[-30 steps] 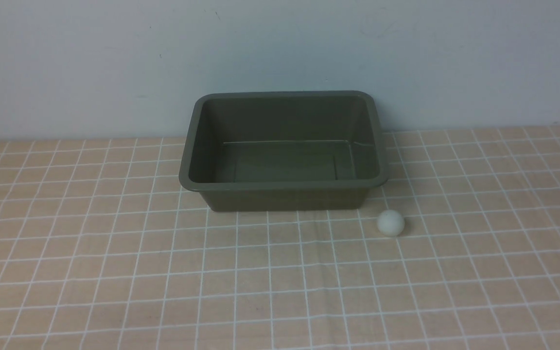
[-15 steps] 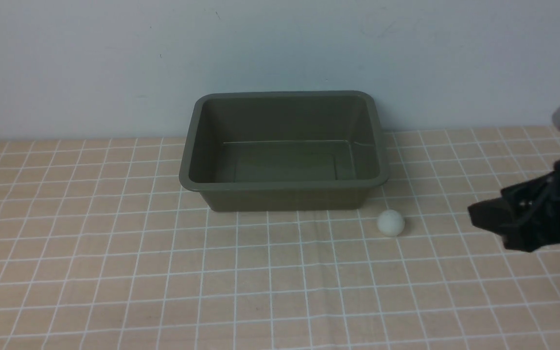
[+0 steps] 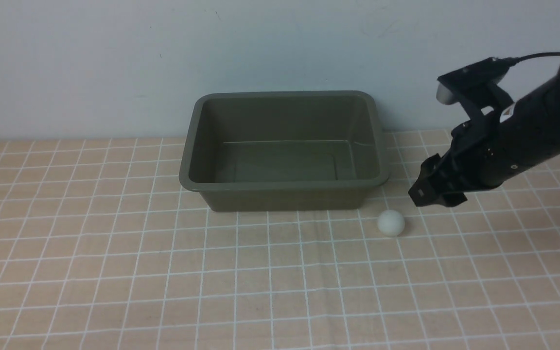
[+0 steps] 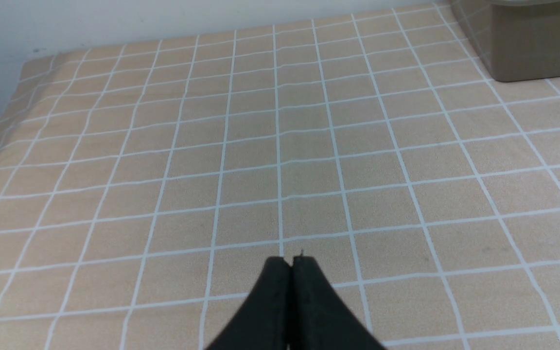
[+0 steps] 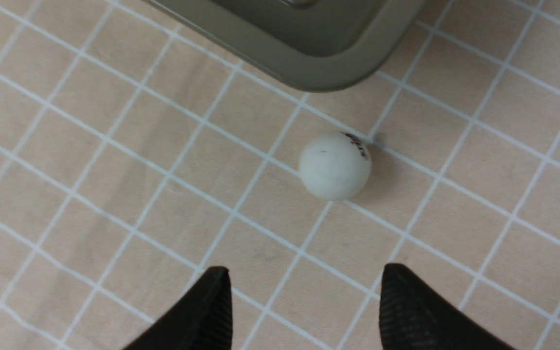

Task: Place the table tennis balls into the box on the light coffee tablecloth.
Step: 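Reach for and grasp a ping pong ball on the table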

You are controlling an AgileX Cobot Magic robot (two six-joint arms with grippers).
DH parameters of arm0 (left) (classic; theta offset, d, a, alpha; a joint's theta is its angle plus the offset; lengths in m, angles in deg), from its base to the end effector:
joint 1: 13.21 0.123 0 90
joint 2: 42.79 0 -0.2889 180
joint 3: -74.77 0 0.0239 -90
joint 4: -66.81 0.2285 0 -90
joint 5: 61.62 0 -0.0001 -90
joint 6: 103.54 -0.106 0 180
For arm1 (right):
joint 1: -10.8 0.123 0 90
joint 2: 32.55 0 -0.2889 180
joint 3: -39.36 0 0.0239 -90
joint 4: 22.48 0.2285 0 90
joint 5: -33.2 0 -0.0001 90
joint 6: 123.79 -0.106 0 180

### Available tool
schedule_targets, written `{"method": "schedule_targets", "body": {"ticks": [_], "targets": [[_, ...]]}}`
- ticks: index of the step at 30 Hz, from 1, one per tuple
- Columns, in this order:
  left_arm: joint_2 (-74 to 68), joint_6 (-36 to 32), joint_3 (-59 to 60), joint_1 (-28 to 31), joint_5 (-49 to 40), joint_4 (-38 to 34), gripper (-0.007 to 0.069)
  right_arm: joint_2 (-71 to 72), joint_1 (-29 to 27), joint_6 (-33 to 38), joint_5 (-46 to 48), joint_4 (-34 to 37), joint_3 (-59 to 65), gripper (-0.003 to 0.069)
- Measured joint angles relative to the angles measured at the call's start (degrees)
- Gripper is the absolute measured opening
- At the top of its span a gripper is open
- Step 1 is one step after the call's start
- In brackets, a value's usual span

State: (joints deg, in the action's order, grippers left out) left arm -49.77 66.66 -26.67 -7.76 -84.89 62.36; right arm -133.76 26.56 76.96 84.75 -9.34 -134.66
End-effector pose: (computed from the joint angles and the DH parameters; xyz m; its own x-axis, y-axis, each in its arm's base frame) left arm 0.0396 0.0005 0.1656 -0.3249 0.0689 -0.9432 -0.0339 0.9959 0.0844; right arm 0.3033 0.1052 0.2649 -0.7995 -0.4468 -0.4015 -0.5166 0.8525 0.0801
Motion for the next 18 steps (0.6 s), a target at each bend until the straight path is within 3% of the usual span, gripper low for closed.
{"method": "schedule_targets", "body": {"ticks": [8, 18], "targets": [[0.0, 0.0, 0.0, 0.0, 0.0, 0.0, -0.0069, -3.9, 0.1, -2.2, -0.1, -2.8, -2.4, 0.0379], [0.0, 0.0, 0.0, 0.0, 0.0, 0.0, -0.0069, -9.7, 1.4, 3.7, -3.8, -0.4, -2.4, 0.0381]]}}
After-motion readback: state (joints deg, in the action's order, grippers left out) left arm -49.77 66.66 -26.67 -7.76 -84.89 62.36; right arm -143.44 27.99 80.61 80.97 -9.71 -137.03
